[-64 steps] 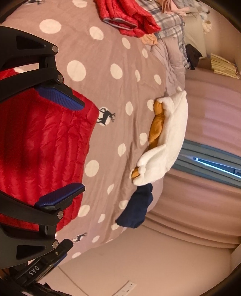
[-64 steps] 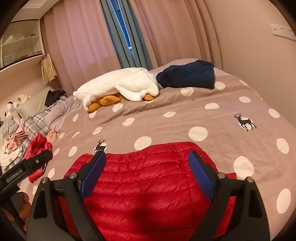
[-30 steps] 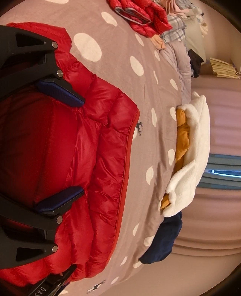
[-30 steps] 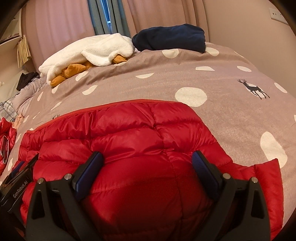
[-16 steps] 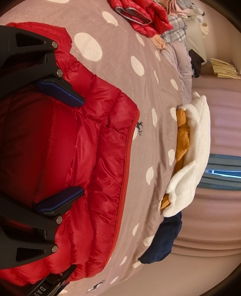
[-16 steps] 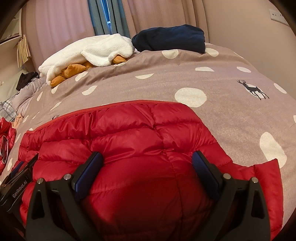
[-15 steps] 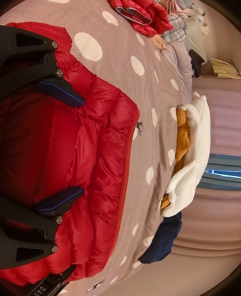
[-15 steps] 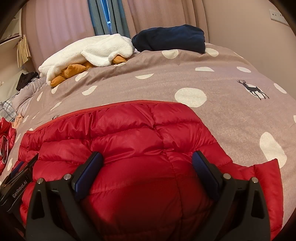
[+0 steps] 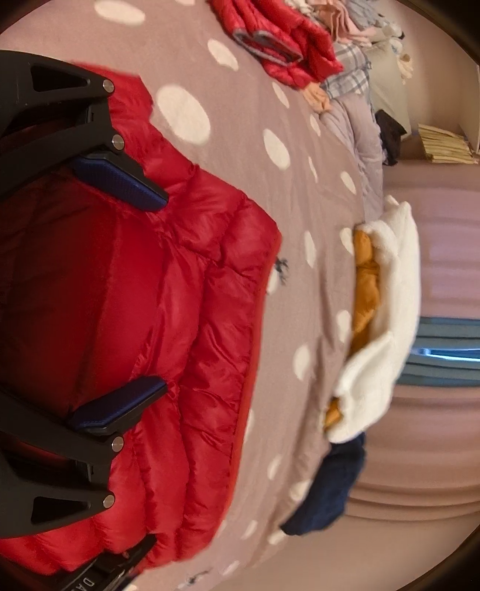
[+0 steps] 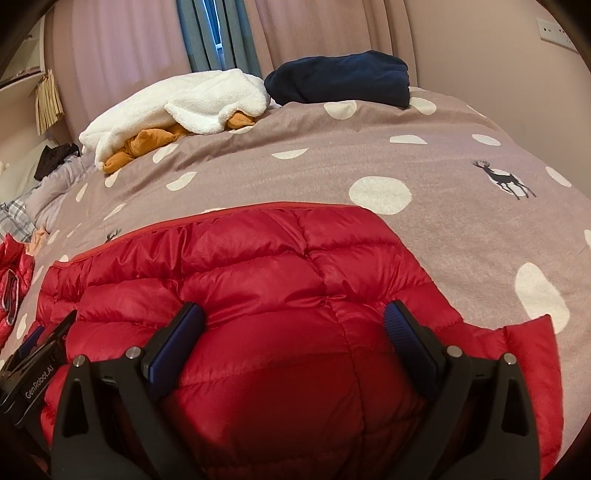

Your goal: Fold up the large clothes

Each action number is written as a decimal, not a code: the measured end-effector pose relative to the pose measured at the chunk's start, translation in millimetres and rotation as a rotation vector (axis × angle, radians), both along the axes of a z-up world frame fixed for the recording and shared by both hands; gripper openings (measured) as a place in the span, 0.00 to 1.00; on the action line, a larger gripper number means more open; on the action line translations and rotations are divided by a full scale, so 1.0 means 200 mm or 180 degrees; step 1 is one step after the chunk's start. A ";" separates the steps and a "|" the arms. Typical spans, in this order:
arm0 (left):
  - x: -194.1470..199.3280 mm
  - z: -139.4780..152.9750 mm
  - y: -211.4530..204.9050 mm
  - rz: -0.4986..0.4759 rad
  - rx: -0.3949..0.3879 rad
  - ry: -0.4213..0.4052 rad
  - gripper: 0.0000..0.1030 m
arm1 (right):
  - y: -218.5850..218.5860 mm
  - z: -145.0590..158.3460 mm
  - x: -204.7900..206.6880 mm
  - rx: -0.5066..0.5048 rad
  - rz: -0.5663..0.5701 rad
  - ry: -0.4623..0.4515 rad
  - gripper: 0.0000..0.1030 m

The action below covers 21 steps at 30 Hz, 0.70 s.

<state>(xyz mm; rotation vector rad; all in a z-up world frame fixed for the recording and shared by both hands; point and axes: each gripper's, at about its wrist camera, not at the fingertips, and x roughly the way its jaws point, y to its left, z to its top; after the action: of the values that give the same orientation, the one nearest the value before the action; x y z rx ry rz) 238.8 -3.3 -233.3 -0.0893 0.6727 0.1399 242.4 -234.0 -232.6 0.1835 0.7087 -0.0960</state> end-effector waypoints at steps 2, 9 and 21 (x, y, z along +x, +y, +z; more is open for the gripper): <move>-0.08 0.04 0.00 -0.0076 0.0105 -0.0039 0.88 | 0.03 0.07 -0.06 -0.0164 0.0005 0.0101 0.96; -0.33 0.28 0.19 -0.0065 -0.0083 -0.0448 0.88 | 0.04 0.32 -0.34 -0.0040 0.0374 -0.0356 1.00; -0.20 -0.18 0.56 0.0234 -0.1193 -0.0017 1.00 | -0.02 -0.02 -0.27 -0.0064 0.0588 -0.0450 1.00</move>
<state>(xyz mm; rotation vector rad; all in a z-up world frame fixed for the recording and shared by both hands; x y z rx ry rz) 198.2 107.9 -268.4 -0.4744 0.6844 0.0829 187.8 -237.1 -236.9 0.1037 0.5807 0.0856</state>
